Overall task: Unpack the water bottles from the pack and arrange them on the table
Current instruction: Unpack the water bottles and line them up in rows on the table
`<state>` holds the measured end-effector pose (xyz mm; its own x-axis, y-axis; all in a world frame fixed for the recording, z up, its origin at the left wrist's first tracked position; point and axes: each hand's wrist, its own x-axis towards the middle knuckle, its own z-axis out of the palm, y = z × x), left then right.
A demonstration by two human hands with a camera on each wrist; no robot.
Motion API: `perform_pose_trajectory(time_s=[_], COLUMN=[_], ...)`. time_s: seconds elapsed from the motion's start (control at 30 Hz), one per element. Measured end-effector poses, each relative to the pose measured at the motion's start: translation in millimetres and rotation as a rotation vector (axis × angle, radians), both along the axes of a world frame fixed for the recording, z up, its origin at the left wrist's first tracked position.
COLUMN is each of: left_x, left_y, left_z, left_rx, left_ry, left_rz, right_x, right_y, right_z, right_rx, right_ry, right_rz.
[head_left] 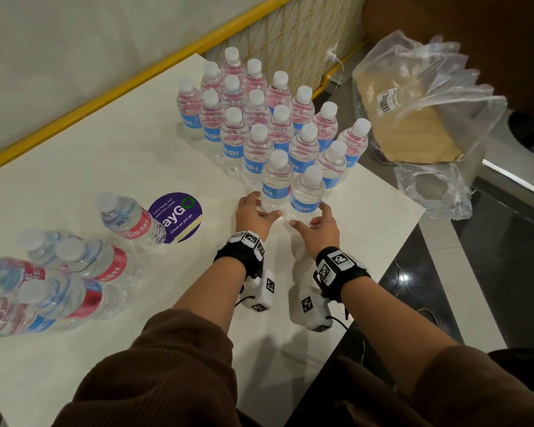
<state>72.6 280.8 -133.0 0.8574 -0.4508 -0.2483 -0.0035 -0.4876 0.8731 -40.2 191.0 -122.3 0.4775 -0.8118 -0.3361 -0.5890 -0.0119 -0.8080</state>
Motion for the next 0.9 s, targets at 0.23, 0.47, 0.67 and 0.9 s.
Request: perform_pose_trajectory(time_s=[0.23, 0.47, 0.67, 0.9], left_x=[6.5, 3.9, 4.0, 3.0], left_y=[-4.0, -8.5, -5.3, -3.6], left_z=[-2.4, 0.8, -3.9, -4.7], left_rx=[0.051, 0.028, 0.016, -0.024], left_ry=[0.000, 0.011, 0.004, 0.023], left_rz=[-0.074, -0.008, -0.028, -0.015], right_x=[3.5, 6.2, 2.3, -0.8], right_y=[4.3, 7.5, 8.3, 10.9], right_z=[1.9, 0.9, 2.0, 0.1], right_rx=[0.014, 0.015, 0.013, 0.016], right_ry=[-0.005, -0.001, -0.004, -0.003], right_rz=[-0.052, -0.091, -0.064, -0.074])
